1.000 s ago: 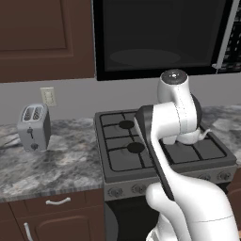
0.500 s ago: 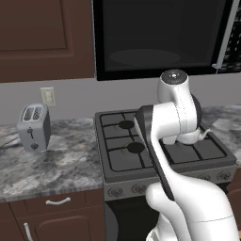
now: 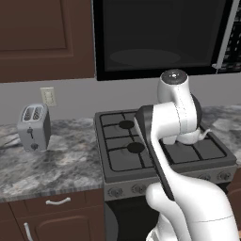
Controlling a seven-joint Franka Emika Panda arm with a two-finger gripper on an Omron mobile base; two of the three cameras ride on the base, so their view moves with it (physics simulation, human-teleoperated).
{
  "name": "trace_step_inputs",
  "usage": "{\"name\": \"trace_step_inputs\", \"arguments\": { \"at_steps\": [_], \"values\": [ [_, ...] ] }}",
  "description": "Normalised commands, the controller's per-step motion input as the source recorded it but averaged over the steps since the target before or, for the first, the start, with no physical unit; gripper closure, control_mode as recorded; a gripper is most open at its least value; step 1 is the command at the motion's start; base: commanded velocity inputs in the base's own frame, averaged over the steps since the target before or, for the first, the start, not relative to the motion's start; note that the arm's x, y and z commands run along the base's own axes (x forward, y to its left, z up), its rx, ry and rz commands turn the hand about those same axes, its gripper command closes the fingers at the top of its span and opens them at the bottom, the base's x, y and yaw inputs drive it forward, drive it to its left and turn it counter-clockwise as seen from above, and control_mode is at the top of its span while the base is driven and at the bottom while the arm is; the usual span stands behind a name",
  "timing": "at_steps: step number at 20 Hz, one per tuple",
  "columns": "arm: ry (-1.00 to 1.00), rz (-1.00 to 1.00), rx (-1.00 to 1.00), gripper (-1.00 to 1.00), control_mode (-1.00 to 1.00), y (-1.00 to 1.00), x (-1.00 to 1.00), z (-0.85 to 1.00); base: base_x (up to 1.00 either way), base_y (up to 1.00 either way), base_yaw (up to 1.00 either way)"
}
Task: The kettle is done boiling. Turn off the stove, then wait for 300 timesteps before moving the kettle to the dining table.
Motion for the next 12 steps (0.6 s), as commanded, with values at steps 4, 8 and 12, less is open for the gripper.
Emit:
{"name": "trace_step_inputs", "arguments": {
  "at_steps": [4, 8, 12],
  "values": [
    [0.0, 0.0, 0.0, -1.0, -1.0, 0.0, 0.0, 0.0, 0.0, 0.0, 0.0],
    [0.0, 0.0, 0.0, -1.0, -1.0, 0.0, 0.0, 0.0, 0.0, 0.0, 0.0],
    [0.0, 0.0, 0.0, -1.0, -1.0, 0.0, 0.0, 0.0, 0.0, 0.0, 0.0]
  ]
}}
